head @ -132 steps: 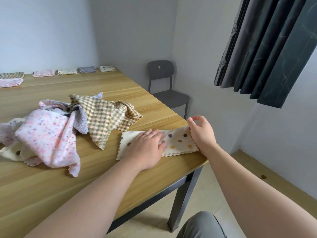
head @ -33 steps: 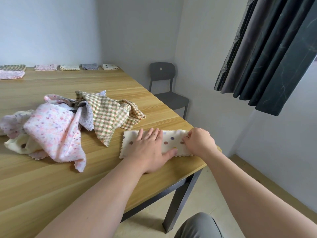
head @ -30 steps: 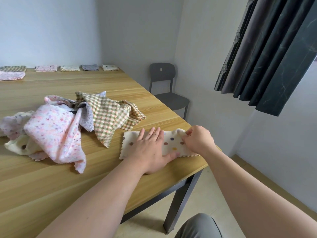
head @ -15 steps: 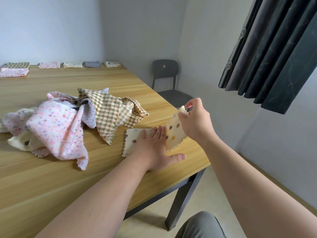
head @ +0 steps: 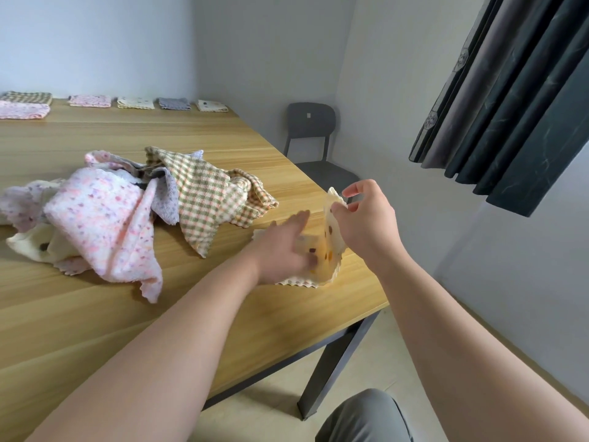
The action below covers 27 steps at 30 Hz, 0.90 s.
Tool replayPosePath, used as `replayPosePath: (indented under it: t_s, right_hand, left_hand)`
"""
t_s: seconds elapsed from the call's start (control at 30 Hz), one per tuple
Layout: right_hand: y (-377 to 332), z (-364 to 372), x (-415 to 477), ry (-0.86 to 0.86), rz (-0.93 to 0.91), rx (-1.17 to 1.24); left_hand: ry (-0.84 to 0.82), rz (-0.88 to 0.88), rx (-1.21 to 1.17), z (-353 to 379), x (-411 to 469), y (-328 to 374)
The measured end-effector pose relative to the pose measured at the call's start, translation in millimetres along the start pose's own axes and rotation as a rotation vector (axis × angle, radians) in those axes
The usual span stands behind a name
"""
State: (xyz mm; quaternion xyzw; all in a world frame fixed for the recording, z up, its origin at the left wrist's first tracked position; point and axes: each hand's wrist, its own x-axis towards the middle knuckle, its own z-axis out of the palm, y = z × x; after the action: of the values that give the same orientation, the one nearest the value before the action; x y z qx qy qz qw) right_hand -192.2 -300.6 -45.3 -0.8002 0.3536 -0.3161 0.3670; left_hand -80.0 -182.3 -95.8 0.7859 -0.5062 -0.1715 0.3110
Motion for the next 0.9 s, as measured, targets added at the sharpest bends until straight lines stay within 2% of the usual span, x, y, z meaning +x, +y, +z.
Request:
replayPosePath:
  t_s: [0.1, 0.17, 0.5, 0.67, 0.9]
  right_hand:
    - [7, -3, 1, 0.000, 0.009, -0.021]
    - [12, -9, 4, 0.017, 0.018, -0.053]
    - [50, -48, 14, 0.116, 0.129, -0.302]
    - [43, -52, 16, 0.141, 0.123, -0.278]
    - [5, -5, -5, 0.017, -0.006, -0.148]
  left_hand:
    - [0.283, -0.071, -0.047, -15, -5, -20]
    - [0.368, -0.123, -0.023, -13, -6, -29]
    - [0.367, -0.142, 0.078, 2, -4, -28]
    - [0.333, -0.179, 0.087, 3, -2, -31]
    - [0.299, -0.149, 0.050, 3, -4, -31]
